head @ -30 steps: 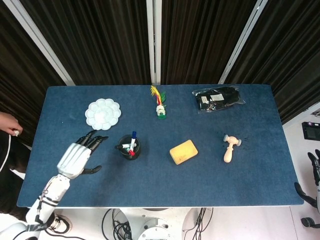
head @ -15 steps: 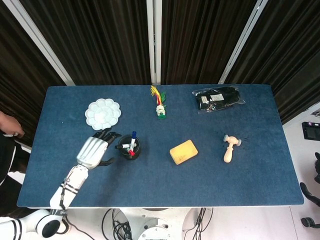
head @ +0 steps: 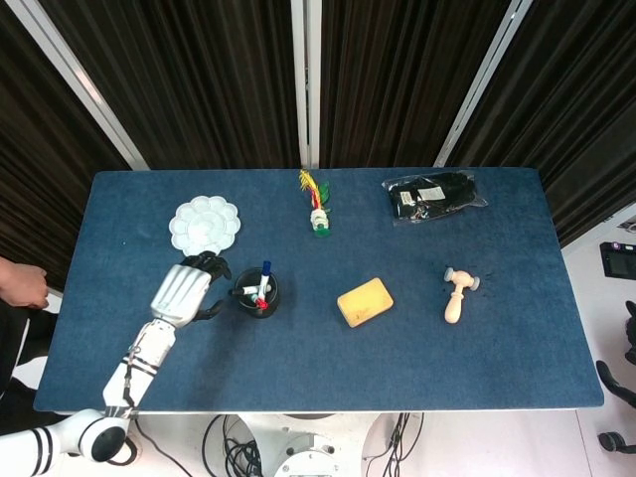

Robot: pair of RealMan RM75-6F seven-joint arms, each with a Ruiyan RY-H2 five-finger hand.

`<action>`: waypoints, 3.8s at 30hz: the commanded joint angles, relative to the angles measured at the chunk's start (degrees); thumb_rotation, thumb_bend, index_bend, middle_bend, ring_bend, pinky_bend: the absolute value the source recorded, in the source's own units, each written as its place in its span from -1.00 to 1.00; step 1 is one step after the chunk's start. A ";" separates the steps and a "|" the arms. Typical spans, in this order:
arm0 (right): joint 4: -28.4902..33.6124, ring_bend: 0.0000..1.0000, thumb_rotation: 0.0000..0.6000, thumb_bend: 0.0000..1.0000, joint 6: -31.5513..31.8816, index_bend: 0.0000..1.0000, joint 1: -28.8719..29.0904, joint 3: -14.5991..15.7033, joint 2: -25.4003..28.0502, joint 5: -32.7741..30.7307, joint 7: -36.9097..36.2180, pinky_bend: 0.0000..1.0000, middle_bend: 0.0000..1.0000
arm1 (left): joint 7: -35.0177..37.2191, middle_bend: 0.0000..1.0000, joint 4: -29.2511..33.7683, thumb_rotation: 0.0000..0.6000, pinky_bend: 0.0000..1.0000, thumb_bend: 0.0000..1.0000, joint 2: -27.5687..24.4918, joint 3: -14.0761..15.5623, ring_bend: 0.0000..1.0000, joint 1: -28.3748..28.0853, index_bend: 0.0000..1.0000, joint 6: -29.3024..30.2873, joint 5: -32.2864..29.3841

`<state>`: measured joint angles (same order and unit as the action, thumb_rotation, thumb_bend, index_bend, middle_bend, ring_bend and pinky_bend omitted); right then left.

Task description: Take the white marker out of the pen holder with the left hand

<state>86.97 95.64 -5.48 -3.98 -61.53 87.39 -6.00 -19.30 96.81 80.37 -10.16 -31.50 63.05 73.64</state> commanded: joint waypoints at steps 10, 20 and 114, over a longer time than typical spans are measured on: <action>-0.06 -1.00 1.00 -0.63 -1.12 -1.00 0.52 -0.15 -0.29 -0.50 0.64 -1.00 -1.00 | 0.22 -0.46 -1.31 1.00 -0.42 -0.40 1.83 0.16 -0.66 -1.43 -0.13 -0.05 -0.54; -0.59 -1.00 1.00 -0.63 -1.29 -1.00 0.39 -0.24 -0.32 -1.06 0.12 -1.00 -1.00 | -1.34 -0.44 -1.67 1.00 -0.42 -0.37 2.54 0.12 -0.65 -2.43 -0.05 0.02 -1.90; 1.51 -1.00 1.00 -0.63 -2.85 -1.00 0.80 0.30 0.19 -1.02 1.02 -1.00 -1.00 | 14.89 -0.40 -8.30 1.00 -0.54 -0.31 -0.50 2.54 -0.65 3.44 -0.64 4.95 -1.48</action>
<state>88.67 92.54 -4.64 -3.57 -61.18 86.25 -4.78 -5.14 88.79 79.96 -7.70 -28.49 67.07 71.20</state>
